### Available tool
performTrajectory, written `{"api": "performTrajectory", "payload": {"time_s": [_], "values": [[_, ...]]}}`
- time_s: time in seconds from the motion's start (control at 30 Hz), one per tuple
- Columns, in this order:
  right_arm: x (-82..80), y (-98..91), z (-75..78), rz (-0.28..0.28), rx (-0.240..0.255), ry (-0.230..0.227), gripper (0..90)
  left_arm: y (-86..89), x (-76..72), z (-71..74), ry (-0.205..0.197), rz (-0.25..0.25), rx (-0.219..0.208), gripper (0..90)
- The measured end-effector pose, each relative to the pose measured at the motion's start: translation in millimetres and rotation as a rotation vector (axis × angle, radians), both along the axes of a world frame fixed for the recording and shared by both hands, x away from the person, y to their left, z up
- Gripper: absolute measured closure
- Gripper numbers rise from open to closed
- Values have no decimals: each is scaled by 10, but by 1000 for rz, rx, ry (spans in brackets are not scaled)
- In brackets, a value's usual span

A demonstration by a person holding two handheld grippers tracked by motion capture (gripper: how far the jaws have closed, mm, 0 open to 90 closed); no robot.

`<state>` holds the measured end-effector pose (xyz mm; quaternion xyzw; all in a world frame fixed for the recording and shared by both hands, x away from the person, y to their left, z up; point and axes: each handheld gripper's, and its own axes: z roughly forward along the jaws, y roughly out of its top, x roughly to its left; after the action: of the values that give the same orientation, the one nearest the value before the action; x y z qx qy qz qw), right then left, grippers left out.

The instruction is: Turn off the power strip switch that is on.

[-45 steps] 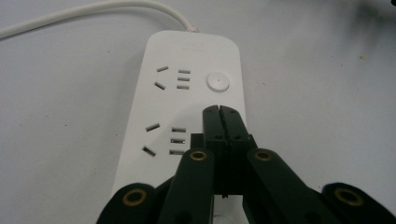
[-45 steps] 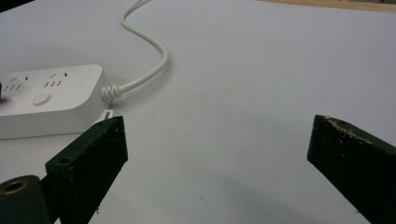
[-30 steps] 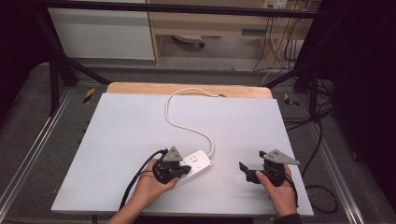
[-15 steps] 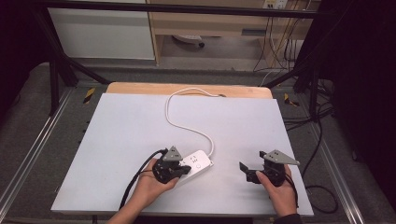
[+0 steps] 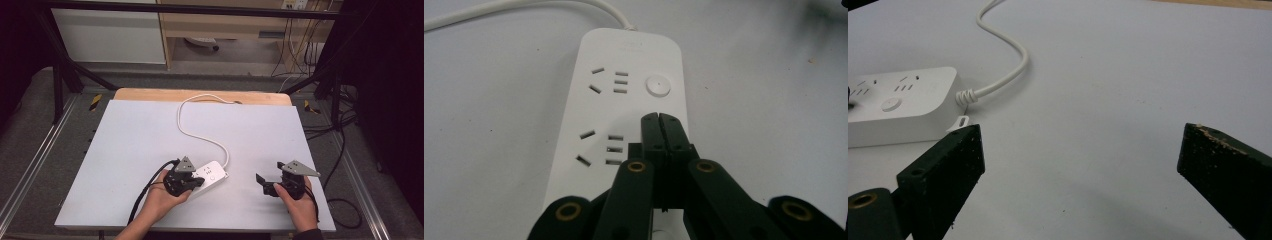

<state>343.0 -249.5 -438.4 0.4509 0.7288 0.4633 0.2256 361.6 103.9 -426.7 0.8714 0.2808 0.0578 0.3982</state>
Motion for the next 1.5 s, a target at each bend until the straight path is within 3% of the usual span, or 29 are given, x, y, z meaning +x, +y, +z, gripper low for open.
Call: {"api": "performTrajectory", "payload": {"time_s": [0.77,1.5], "values": [[2,-9,3,1,3,-2,54,35,5,24,7,-7,-18,900],[-1,-34,22,-4,11,-12,53,46,-39,28,-53,0,-89,900]]}}
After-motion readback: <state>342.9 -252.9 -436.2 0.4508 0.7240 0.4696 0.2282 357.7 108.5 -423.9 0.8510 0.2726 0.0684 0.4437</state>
